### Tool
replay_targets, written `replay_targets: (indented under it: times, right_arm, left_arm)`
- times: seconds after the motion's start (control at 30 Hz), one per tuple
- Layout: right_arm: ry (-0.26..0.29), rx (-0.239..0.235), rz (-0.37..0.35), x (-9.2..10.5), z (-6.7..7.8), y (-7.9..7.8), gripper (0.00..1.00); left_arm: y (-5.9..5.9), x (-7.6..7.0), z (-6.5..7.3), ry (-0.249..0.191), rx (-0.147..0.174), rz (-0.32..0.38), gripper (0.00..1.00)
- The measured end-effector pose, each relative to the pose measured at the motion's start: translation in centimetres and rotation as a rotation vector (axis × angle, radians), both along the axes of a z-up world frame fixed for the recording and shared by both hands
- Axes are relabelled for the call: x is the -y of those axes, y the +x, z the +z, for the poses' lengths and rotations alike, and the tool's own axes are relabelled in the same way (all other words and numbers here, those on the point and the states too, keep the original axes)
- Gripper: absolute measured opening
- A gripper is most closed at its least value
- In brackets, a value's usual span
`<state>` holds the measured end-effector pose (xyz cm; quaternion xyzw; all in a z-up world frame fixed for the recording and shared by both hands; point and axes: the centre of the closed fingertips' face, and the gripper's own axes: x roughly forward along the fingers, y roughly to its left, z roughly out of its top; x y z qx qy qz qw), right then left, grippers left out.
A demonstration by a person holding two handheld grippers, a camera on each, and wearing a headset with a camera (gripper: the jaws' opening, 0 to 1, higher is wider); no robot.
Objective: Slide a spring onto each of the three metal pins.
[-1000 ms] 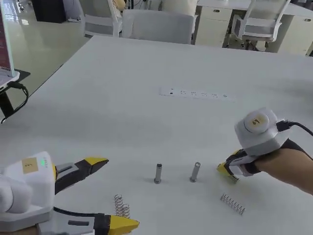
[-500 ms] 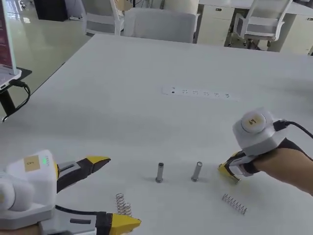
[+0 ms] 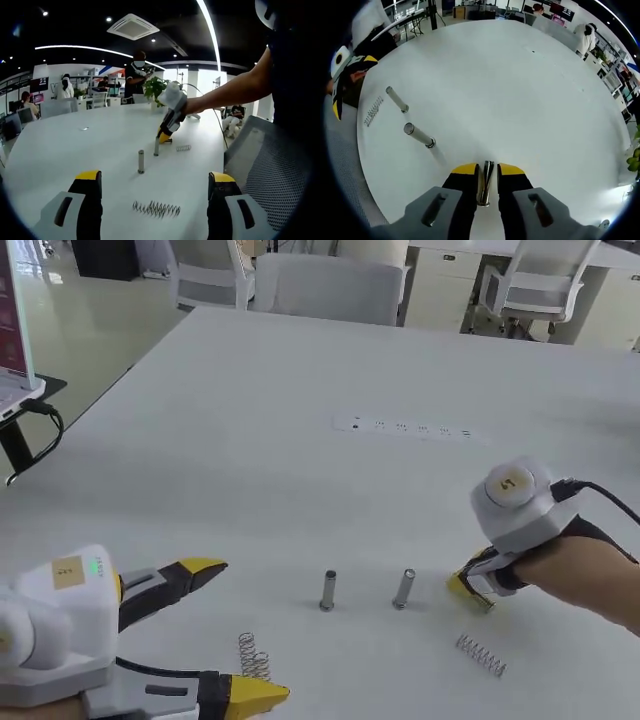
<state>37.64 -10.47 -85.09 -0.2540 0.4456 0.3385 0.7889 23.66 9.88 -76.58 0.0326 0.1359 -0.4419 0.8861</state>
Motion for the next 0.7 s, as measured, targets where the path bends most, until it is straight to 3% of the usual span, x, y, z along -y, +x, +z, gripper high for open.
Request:
replay_targets:
  times: [0.7]
  right_arm:
    - [-0.009,-0.041,-0.003,-0.22,-0.41,-0.27,0.07]
  left_arm:
    - [0.19,-0.33,-0.06,-0.001,-0.001,-0.001,0.85]
